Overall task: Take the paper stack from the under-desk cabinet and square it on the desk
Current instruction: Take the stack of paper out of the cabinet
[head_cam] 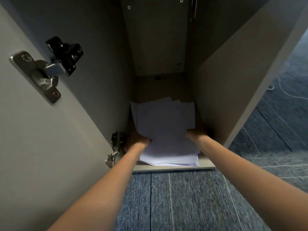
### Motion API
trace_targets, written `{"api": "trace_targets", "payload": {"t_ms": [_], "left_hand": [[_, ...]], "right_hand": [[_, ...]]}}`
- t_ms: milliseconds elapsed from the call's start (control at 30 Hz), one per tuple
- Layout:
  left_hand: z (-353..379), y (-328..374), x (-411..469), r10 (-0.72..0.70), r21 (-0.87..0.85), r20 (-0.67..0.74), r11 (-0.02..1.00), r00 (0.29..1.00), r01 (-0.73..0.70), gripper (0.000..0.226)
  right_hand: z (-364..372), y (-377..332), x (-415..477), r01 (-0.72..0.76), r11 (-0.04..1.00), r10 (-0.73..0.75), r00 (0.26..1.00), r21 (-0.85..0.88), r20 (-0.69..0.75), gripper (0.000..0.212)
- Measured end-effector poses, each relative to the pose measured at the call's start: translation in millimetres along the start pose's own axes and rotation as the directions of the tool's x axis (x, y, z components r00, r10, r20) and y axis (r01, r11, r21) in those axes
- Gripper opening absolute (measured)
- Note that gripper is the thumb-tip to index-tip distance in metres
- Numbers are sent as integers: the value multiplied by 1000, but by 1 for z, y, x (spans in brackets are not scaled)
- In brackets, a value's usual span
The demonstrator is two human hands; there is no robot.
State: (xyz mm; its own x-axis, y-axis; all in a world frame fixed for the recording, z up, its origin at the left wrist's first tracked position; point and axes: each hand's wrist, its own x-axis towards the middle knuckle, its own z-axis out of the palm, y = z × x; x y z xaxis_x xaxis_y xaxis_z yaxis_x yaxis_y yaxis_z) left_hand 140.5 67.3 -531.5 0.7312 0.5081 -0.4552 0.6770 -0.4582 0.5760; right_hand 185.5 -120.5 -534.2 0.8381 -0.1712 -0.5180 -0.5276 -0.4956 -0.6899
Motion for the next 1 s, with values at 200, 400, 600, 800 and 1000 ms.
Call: {"api": "trace_targets", "payload": {"t_ms": [200, 400, 600, 800, 1000], "left_hand": [[-1, -3, 1, -7, -120, -11, 993, 1000, 6, 53], [-5, 9, -15, 21, -220, 238, 975, 971, 33, 48], [-34, 21, -73, -36, -348, 164, 933, 986, 92, 43], [-104, 40, -182, -95, -416, 199, 893, 975, 172, 47], [-194, 76, -291, -160, -370, 321, 886, 934, 279, 44]], "right_hand": [[3, 2, -18, 88, 975, -100, 994, -203, -47, 31], [7, -2, -36, 219, 971, -213, 975, -97, 61, 41], [-33, -21, -104, 186, 965, -182, 982, -182, 40, 15], [-94, -57, -208, 175, 967, -160, 983, -185, 93, 37], [-156, -92, -321, 50, 996, -39, 987, -74, 153, 42]]}}
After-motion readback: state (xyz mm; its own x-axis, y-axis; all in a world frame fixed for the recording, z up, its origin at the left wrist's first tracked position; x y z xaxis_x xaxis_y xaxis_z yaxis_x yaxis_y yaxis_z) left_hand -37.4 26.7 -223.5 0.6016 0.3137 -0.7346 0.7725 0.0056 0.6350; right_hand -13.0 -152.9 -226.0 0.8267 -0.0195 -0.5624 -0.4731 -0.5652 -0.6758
